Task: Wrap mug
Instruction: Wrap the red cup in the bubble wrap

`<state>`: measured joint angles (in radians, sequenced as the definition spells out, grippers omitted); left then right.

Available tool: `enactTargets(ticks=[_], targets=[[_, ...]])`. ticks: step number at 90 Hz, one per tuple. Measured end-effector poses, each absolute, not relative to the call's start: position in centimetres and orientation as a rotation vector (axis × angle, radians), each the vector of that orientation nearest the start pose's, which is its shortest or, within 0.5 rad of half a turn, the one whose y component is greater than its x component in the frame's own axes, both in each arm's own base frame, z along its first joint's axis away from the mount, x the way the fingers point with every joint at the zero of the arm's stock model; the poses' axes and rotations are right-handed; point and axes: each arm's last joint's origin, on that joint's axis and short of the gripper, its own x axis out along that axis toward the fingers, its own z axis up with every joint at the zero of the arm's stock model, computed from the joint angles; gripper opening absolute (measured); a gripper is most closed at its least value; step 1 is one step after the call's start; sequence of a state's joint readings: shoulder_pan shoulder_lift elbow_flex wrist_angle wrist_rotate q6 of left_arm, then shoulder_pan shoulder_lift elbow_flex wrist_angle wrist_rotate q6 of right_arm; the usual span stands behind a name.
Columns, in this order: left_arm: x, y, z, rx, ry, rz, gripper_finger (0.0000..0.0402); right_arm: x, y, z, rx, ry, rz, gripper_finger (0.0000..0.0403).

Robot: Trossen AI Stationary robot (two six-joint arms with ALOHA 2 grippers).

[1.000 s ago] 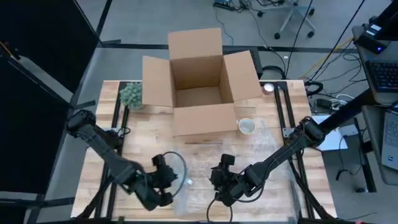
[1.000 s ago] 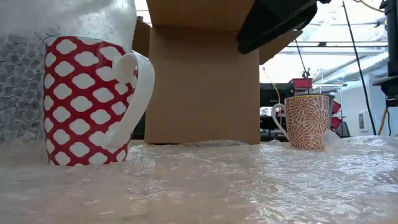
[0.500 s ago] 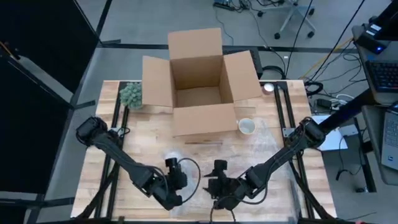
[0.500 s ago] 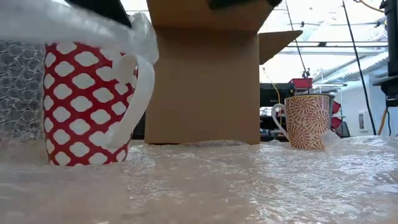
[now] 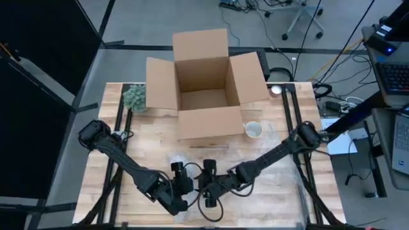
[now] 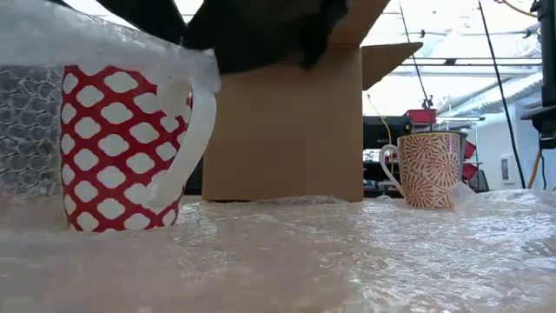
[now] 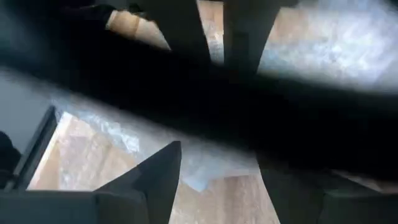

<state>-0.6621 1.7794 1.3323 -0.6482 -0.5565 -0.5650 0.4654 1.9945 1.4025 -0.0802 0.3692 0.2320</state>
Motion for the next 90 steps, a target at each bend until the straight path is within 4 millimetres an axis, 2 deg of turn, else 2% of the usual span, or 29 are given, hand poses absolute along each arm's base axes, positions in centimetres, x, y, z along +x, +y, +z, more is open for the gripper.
enactTargets(ticks=[15,34,42,74,80,90], targets=[[29.5,-21.2,24.1,0.112,0.893,0.122,0.0000,39.9,18.4,19.8,-0.056,0.621,0.020,0.0199],[28.5,-20.8,28.5,0.078,0.859,0.094,0.0000,39.9,18.4,19.9,-0.056,0.619,0.016,0.0199],[27.8,-20.3,29.7,0.071,0.850,0.090,0.0000,39.9,18.3,19.8,-0.059,0.626,0.014,0.0199],[27.7,-19.7,29.8,0.088,0.865,0.117,0.0000,39.8,18.3,19.8,-0.079,0.630,0.021,0.0199],[27.7,-19.6,29.8,0.090,0.864,0.122,0.0000,39.4,18.4,20.5,-0.102,0.632,0.032,0.0199],[27.8,-19.7,29.7,0.094,0.866,0.125,0.0000,38.6,18.3,22.8,-0.095,0.591,0.044,0.0199]])
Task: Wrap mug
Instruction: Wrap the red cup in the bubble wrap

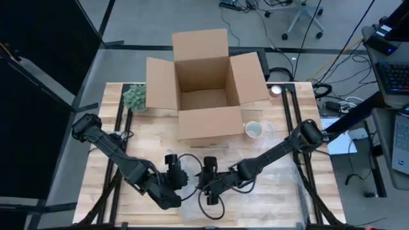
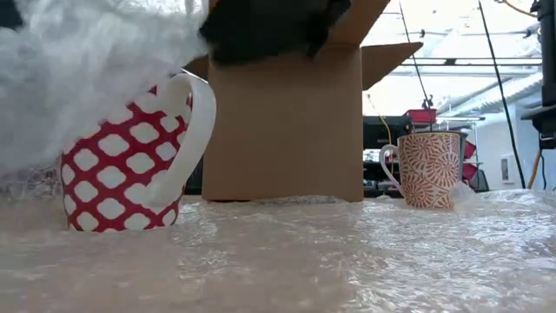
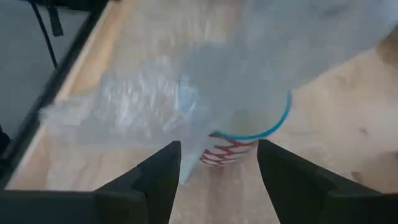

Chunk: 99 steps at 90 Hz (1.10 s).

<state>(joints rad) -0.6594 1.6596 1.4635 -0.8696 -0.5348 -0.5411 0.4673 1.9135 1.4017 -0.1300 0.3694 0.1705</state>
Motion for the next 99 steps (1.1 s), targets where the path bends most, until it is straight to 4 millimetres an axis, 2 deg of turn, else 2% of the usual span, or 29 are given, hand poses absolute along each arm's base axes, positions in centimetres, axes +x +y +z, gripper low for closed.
enactTargets(ticks=[13,22,38,53,99], targets=[[28.2,-19.7,29.1,0.110,0.877,0.136,0.0000,38.7,18.3,24.3,-0.115,0.493,0.019,0.0199],[28.3,-19.6,29.0,0.110,0.880,0.144,0.0000,39.7,17.9,24.6,-0.114,0.409,0.016,0.0199],[28.7,-19.6,28.9,0.113,0.867,0.129,0.0000,41.7,16.4,21.4,-0.101,0.455,-0.034,0.0199],[28.8,-19.6,28.9,0.105,0.865,0.117,0.0000,42.1,16.2,19.9,-0.093,0.489,-0.049,0.0199],[28.5,-19.4,29.6,0.067,0.879,0.075,0.0000,41.9,16.2,19.4,-0.093,0.534,-0.060,0.0199]])
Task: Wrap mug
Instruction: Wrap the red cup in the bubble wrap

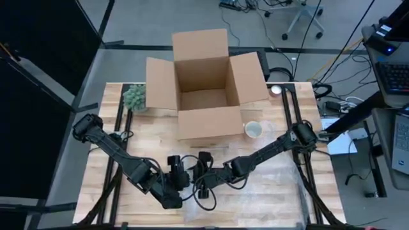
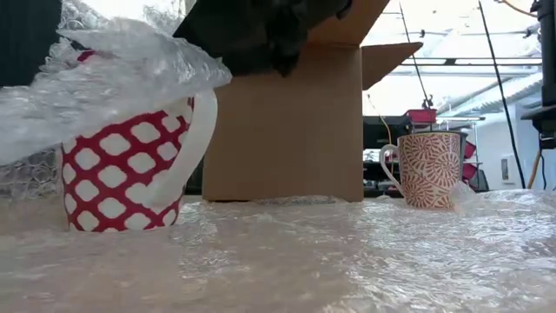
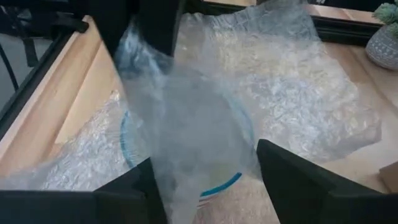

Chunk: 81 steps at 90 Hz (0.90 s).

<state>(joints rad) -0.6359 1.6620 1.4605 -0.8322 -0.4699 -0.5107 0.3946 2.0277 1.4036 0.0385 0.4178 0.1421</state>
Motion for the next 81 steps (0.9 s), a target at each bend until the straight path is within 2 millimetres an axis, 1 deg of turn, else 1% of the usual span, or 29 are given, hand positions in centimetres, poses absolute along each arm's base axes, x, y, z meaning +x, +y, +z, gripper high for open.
enactTargets(ticks=[6,12,21,29,37,48,55,63,74,81], targets=[[28.6,-19.1,29.6,0.045,0.890,0.069,0.0004,41.9,16.2,19.4,-0.093,0.535,-0.061,0.0199],[28.8,-18.9,29.6,0.028,0.897,0.060,0.0017,41.9,16.2,19.3,-0.097,0.541,-0.061,0.0199],[29.1,-18.5,29.7,0.022,0.898,0.060,0.0051,41.9,16.1,19.1,-0.100,0.549,-0.063,0.0199],[29.0,-18.3,30.0,0.021,0.914,0.020,0.0085,41.9,16.1,19.1,-0.099,0.548,-0.063,0.0199],[28.6,-17.9,30.9,0.029,0.946,0.029,0.0111,41.8,16.1,19.1,-0.100,0.550,-0.064,0.0199],[27.7,-17.8,32.3,0.036,0.964,0.073,0.0122,41.8,16.1,19.1,-0.100,0.551,-0.064,0.0199],[27.0,-18.4,32.4,0.047,0.972,0.056,0.0122,41.8,16.1,19.1,-0.100,0.551,-0.063,0.0199],[26.4,-19.2,31.7,0.056,1.001,0.011,0.0122,41.8,16.1,19.1,-0.100,0.551,-0.063,0.0199],[26.1,-19.8,29.5,0.087,1.064,0.003,0.0122,41.8,16.1,19.1,-0.100,0.551,-0.063,0.0199],[26.2,-20.0,28.0,0.091,1.057,-0.009,0.0122,41.8,16.1,19.1,-0.101,0.551,-0.062,0.0199]])
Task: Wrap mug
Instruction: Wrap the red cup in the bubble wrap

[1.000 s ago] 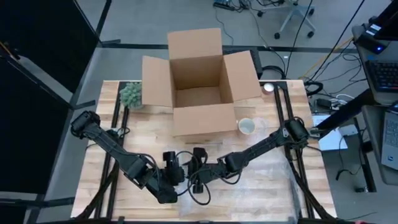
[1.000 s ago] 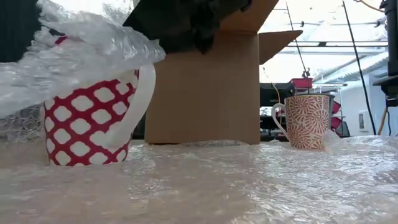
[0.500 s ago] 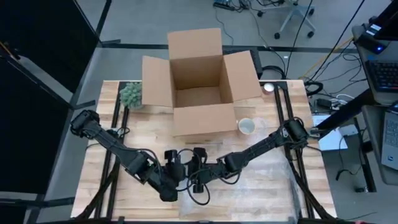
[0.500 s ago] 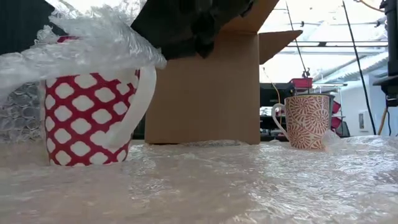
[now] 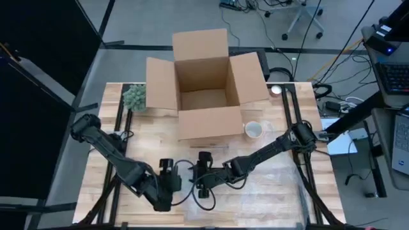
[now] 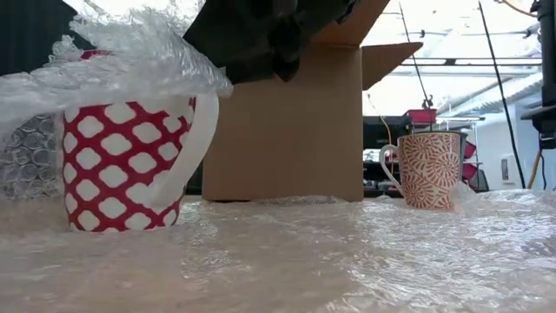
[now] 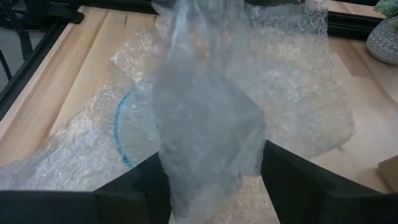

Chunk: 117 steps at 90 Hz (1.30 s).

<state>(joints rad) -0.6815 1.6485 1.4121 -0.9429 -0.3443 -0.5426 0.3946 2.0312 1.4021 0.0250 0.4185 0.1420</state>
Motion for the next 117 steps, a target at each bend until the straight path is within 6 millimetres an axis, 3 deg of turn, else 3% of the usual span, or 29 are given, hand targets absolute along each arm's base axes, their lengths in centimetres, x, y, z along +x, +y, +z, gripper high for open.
enactTargets(ticks=[26,58,76,103,117], targets=[[27.3,-19.0,23.4,0.052,1.029,-0.101,0.0122,41.8,16.1,19.1,-0.099,0.550,-0.062,0.0199],[28.2,-17.5,19.6,-0.014,1.048,-0.146,0.0122,41.9,16.1,19.1,-0.096,0.548,-0.063,0.0199],[28.5,-17.5,19.2,-0.022,1.058,-0.150,0.0122,41.6,16.1,19.9,-0.100,0.536,-0.052,0.0199],[28.5,-17.5,19.1,-0.018,1.061,-0.155,0.0122,38.5,16.8,24.7,-0.136,0.551,-0.007,0.0199],[28.6,-17.5,19.1,-0.021,1.051,-0.160,0.0122,38.5,17.2,24.9,-0.074,0.529,-0.011,0.0199]])
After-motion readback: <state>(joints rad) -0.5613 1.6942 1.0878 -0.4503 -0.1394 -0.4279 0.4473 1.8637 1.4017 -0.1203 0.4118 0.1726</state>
